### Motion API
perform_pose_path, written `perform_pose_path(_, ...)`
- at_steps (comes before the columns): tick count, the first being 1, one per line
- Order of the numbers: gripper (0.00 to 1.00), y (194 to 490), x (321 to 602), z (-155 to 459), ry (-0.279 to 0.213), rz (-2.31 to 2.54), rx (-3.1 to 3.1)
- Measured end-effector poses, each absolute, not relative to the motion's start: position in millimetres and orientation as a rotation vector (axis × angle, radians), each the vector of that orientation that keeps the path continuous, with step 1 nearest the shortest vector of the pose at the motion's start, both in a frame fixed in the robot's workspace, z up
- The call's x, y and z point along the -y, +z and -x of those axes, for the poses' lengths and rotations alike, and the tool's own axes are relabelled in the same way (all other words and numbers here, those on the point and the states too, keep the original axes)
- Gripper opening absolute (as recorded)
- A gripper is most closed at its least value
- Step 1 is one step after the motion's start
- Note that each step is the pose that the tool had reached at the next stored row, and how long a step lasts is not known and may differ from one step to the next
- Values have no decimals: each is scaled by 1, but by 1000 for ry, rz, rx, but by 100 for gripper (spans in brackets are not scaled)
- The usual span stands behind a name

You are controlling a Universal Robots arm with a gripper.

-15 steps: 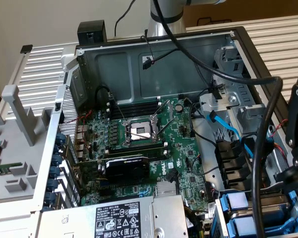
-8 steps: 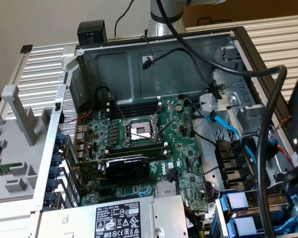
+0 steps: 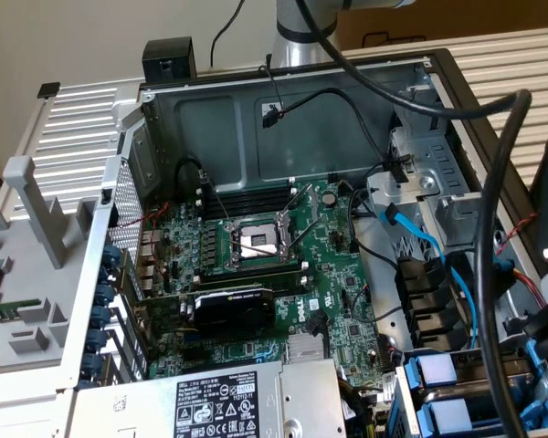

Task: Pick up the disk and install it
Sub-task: 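Insert the first disk wire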

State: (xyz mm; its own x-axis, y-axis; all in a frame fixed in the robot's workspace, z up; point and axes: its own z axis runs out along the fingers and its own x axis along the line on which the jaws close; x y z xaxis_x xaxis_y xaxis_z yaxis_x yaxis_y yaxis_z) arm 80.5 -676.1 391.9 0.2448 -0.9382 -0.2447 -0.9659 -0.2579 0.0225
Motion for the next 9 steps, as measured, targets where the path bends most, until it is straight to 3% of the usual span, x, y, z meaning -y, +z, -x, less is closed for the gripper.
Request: perform_pose_path(9,16,392,670,-81,301,2365,-1853)
